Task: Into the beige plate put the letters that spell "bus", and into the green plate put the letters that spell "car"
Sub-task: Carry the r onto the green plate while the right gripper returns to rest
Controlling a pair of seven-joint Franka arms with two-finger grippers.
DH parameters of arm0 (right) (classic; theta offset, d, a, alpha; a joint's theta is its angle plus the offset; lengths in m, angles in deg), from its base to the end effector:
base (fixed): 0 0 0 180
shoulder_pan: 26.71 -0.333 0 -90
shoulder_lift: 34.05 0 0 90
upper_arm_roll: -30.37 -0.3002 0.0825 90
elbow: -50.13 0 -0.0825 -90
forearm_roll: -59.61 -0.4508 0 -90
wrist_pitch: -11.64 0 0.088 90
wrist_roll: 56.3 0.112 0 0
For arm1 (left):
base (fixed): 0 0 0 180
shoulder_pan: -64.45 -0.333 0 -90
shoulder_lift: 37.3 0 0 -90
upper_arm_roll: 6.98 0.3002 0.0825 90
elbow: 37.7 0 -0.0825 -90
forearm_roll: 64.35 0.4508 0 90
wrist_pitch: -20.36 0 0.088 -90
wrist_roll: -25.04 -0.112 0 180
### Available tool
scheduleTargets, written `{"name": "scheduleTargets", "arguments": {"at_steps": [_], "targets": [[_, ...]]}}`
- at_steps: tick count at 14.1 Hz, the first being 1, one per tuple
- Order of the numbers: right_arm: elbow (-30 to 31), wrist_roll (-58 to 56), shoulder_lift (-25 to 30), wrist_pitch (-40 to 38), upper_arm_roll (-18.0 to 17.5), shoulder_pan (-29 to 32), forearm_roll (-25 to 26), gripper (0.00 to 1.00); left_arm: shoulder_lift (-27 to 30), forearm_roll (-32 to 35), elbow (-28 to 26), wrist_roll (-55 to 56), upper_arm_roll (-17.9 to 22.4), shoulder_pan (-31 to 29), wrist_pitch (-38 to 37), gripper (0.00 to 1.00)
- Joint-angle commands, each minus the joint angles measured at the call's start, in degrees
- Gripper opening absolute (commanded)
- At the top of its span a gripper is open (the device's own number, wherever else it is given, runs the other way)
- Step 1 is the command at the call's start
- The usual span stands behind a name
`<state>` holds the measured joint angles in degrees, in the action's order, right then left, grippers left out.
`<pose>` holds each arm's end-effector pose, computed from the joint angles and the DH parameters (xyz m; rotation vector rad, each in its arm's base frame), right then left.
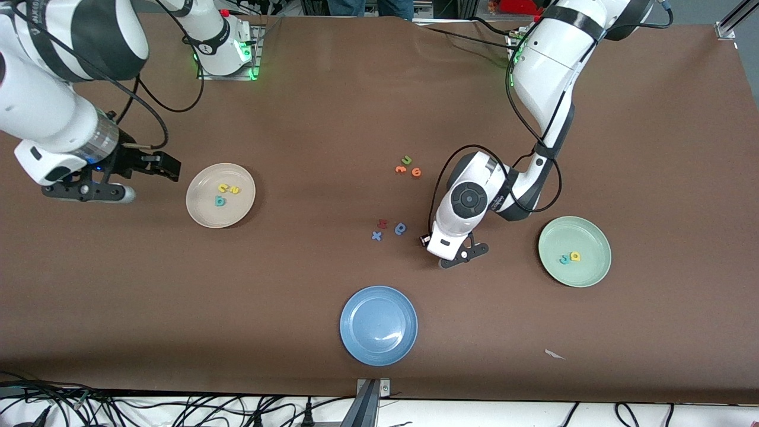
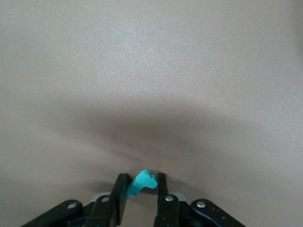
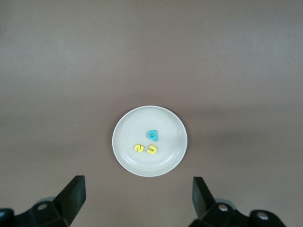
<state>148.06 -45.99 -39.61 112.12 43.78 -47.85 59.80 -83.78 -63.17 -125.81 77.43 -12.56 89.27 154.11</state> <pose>0.6440 0.0912 0.4841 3.1068 -0.0681 -0.0703 0.6422 -0.3686 0.1112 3.0444 0.6159 -0.0702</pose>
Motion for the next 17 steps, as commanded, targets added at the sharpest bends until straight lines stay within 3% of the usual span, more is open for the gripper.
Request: {"name": "scheduleTargets", "arguments": {"at_steps": [1,3,9,14,17], "targets": [[4.6,-1.0,5.6,3.0,-12.2,13.8,1.5,1.00,-1.2,-0.3,1.7,-0.4,0.7,0.8,-0.2,0.24],[4.8,-1.0,9.9,2.4,-12.2,14.2,1.1,1.00,-1.2,-0.2,1.7,-0.4,0.7,0.8,-0.2,0.23],[2.4,-2.0,8.6,-4.9,-12.0,15.1,-0.1,1.00,-0.3,-0.1,4.6,-6.7,0.8,-2.1,-4.6,0.22],[1.2,-1.3,7.5,-4.9,-12.2,14.8,-0.1,1.00,0.2,0.0,8.5,-21.8,1.2,-9.2,-14.9,0.21],[1.0,-1.6,7.5,-5.0,-12.4,14.7,0.1,1.00,2.3,1.7,8.5,-33.1,4.4,-12.5,-18.1,0.21]]}}
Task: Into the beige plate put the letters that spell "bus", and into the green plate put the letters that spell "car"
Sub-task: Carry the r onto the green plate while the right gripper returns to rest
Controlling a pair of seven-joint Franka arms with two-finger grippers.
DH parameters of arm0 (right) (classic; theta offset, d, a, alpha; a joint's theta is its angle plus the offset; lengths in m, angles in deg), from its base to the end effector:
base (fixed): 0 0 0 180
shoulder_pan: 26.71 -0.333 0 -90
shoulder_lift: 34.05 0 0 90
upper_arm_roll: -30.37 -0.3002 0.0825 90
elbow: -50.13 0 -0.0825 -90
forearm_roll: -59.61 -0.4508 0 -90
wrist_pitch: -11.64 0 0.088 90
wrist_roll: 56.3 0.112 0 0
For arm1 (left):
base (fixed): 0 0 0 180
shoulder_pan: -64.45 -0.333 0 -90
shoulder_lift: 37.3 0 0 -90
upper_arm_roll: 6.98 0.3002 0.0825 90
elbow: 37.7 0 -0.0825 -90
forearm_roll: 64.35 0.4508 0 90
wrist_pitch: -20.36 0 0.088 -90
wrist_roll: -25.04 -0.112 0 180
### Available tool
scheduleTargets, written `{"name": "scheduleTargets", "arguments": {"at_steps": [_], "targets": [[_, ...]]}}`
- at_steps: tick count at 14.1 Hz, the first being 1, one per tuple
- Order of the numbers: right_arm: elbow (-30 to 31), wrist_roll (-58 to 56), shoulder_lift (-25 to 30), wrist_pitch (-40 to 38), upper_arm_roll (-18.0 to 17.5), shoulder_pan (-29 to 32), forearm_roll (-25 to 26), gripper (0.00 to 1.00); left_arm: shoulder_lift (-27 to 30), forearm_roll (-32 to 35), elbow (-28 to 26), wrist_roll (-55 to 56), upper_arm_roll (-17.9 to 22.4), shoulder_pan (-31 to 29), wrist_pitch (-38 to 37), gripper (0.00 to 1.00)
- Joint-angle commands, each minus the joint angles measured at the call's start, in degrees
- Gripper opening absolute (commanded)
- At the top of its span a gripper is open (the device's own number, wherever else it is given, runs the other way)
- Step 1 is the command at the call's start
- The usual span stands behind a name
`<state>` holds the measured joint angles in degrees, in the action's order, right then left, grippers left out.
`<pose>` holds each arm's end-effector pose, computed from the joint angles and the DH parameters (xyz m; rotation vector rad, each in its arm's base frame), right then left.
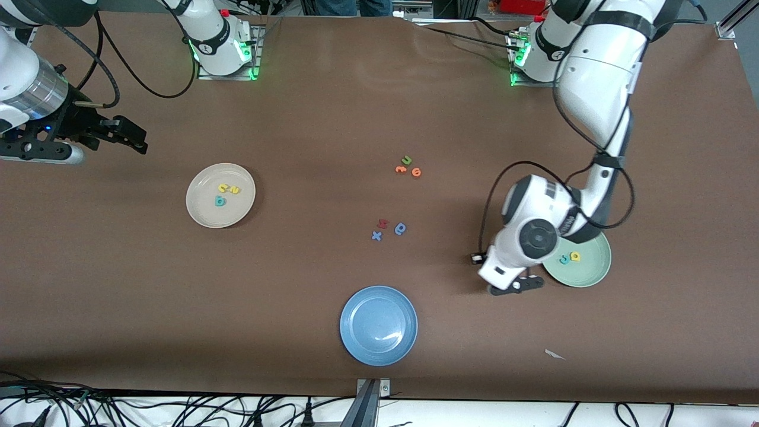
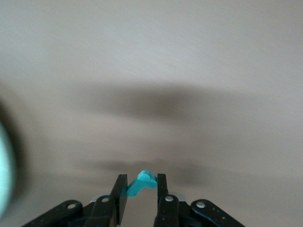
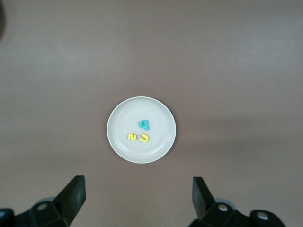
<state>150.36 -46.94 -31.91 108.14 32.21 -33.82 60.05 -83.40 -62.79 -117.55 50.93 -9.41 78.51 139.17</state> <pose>0.6115 0.0554 0.5399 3.1295 -0.1102 -0.0418 0.7308 -0.2099 0.1622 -3.0892 -0.2485 0.1839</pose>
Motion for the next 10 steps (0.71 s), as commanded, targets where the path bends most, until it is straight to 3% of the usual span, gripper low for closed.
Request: {"name": "scheduleTargets", "arguments": {"at_steps": [1,6,8,9,10], "targets": [[-1.3,-0.8,-0.1,-1.1,-0.7,0.7,-0.2,1.00,2.1,2.1,0.2,-10.0,1.8,-3.1,-4.1,0.20],[-1.3,-0.8,-0.2,-1.3,-1.7,3.1,-0.3,1.00,2.9,8.1,0.1,-23.3,2.3,-9.2,-5.3,0.20],[-1.3,-0.9,-0.3,-1.3,-6.4,8.1,-0.4,1.00,2.4,10.0,-0.4,-26.8,2.3,-10.8,-5.4,0.23],[-1.2,-0.8,-0.3,-1.3,-6.9,8.3,-0.4,1.00,2.2,10.0,-0.6,-28.2,2.3,-11.2,-5.4,0.40],[-1.2,-0.8,-0.2,-1.1,-6.9,8.3,-0.2,1.00,2.1,10.0,-0.6,-29.6,2.3,-11.6,-5.3,0.87]]}}
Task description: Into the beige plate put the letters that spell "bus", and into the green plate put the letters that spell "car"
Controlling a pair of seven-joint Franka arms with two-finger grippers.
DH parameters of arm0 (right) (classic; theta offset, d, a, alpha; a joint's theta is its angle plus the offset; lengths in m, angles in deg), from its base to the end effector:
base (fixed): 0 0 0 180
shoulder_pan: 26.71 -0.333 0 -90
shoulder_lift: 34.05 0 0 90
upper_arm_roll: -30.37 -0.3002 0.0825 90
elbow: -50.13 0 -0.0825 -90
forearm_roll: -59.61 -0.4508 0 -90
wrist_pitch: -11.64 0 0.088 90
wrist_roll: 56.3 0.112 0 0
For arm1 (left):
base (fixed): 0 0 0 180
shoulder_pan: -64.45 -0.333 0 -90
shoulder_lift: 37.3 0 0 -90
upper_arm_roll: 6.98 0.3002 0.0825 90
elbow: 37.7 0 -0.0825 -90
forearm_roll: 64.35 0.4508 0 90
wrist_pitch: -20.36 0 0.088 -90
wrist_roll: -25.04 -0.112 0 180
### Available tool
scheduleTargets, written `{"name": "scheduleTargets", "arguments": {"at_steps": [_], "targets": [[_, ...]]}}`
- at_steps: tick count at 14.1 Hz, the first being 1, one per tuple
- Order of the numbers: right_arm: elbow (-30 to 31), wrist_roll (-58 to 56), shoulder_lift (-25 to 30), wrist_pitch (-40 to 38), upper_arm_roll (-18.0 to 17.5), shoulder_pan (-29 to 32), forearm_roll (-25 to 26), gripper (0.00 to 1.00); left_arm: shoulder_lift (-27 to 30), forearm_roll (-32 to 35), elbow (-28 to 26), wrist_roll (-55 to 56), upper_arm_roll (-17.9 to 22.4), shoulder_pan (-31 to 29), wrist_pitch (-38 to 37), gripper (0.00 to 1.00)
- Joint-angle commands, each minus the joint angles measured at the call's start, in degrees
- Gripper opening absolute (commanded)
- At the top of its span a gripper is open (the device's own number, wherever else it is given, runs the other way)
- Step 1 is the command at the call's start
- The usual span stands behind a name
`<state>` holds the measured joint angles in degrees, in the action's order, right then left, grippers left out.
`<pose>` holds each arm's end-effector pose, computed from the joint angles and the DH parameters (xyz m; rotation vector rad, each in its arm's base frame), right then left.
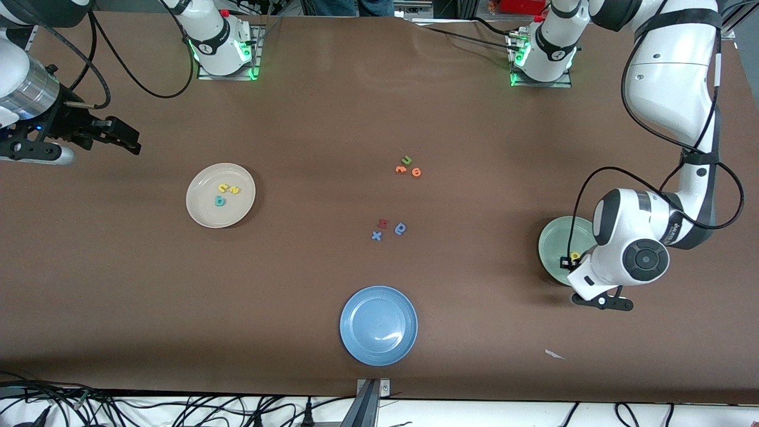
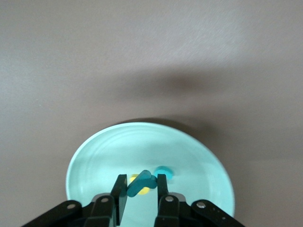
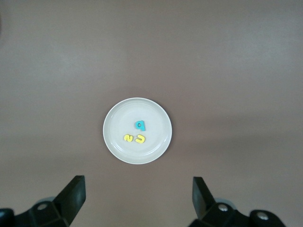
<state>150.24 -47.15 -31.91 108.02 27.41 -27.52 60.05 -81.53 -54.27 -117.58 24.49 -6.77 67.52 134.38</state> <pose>0.6127 0.0400 0.5408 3.1253 -0.1454 -0.0415 0.7553 -0.0265 0.1813 -2.9627 0.2171 0.2573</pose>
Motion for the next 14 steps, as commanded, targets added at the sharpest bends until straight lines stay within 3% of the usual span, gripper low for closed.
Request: {"name": "scheduleTargets", "arguments": {"at_steps": [1,8,14], "targets": [[-1.1,-0.5,-0.3,-0.9,-2.2,2.0,-0.2,1.00,0.3,1.4,-0.1,-4.0,-0.5,-0.6,-0.6,1.00],[-1.4,-0.7,-0.6,0.2,-2.2,1.9,-0.3,1.00,6.3,0.6,-0.1,-3.7,-0.7,-0.9,-4.2,1.00],[-2.6,0.1,-1.5,1.1,-1.3,2.1,-1.3,1.00,14.7,-4.0,0.1,-1.0,-1.0,-0.7,-15.5,1.00]]}}
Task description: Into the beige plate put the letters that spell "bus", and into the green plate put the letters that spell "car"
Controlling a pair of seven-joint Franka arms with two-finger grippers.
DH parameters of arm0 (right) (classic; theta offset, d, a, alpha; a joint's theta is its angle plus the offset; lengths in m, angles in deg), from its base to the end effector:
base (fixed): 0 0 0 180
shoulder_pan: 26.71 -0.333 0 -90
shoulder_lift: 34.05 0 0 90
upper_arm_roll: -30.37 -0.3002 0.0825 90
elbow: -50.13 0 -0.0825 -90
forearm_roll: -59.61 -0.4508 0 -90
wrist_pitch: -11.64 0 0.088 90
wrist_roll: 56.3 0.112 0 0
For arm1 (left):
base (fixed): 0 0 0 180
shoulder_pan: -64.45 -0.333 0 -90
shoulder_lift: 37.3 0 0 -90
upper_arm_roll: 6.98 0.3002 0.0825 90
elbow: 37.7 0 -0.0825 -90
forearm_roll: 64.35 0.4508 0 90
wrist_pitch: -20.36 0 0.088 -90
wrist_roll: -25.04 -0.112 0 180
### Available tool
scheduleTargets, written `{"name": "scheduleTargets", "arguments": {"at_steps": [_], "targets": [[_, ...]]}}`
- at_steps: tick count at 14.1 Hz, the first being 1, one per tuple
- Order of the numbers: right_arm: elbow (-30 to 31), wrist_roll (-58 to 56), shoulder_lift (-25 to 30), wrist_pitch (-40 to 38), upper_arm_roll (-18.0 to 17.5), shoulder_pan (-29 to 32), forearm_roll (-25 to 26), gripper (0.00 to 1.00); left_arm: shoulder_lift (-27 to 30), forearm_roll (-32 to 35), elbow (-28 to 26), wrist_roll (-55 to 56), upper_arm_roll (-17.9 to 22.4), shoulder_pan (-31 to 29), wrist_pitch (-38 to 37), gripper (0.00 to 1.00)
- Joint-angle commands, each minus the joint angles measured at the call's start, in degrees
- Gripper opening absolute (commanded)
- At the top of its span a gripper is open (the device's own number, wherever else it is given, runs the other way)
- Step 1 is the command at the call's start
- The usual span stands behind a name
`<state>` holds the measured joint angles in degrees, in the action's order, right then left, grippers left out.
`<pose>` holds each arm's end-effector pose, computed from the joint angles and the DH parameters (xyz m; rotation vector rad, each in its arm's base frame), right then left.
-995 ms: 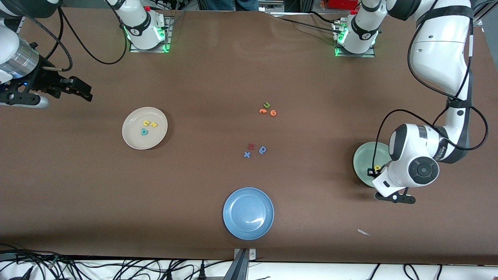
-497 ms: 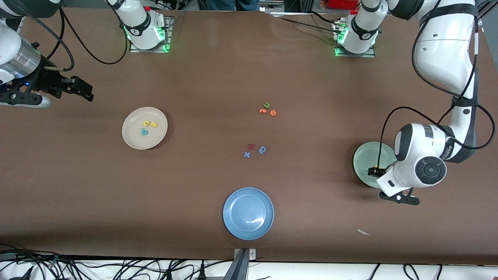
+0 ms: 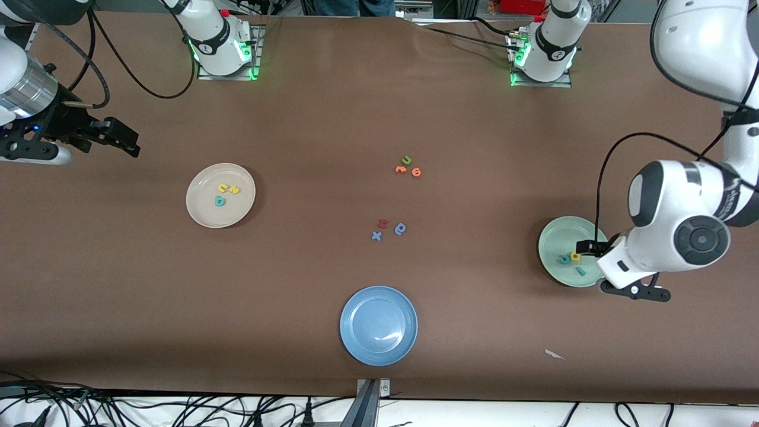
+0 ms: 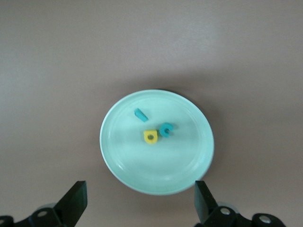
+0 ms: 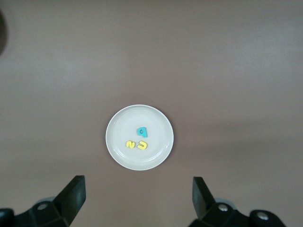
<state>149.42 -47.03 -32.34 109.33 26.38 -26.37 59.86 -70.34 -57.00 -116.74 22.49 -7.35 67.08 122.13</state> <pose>0.6182 0.0394 0.5460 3.1317 -0.1528 0.0040 0.7480 -0.0267 0.3214 -3.0029 0.2010 0.2707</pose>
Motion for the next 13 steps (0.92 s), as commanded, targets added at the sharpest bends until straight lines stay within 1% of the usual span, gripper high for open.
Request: {"name": "scheduleTargets", "arguments": {"at_steps": [1,4,6,7,9,12,13], "targets": [[-1.7,-0.1,-0.9,-0.1,-0.5,0.8,-1.1,1.00,4.7,-1.3,-0.8,1.1,-0.4,-0.1,-4.3,1.00],[-2.5,-0.8,-1.2,-0.2,-0.7,0.0,-0.9,1.00,11.9,-1.9,-2.7,0.9,-0.5,-0.6,-8.7,1.00],[-2.4,-0.8,-1.2,-0.4,-0.6,0.1,-1.3,1.00,19.8,-5.4,-7.7,0.7,-0.5,-1.2,-9.6,1.00],[-2.4,-0.8,-1.2,-0.5,-0.5,0.1,-1.2,1.00,22.3,-5.7,-8.8,0.9,-0.5,-1.1,-10.9,1.00],[-2.4,-0.8,-1.2,-0.6,-0.4,0.2,-1.3,1.00,26.0,-5.7,-9.3,0.8,-0.5,-1.0,-12.7,1.00],[-2.4,-0.8,-1.2,-0.7,-0.4,0.2,-1.3,1.00,30.7,-5.7,-11.2,1.8,-0.5,-1.0,-12.3,1.00],[-2.4,-0.9,-1.2,-0.5,-0.2,0.2,-1.4,1.00,31.5,-5.7,-11.4,1.8,-0.5,-1.0,-12.3,1.00]]}}
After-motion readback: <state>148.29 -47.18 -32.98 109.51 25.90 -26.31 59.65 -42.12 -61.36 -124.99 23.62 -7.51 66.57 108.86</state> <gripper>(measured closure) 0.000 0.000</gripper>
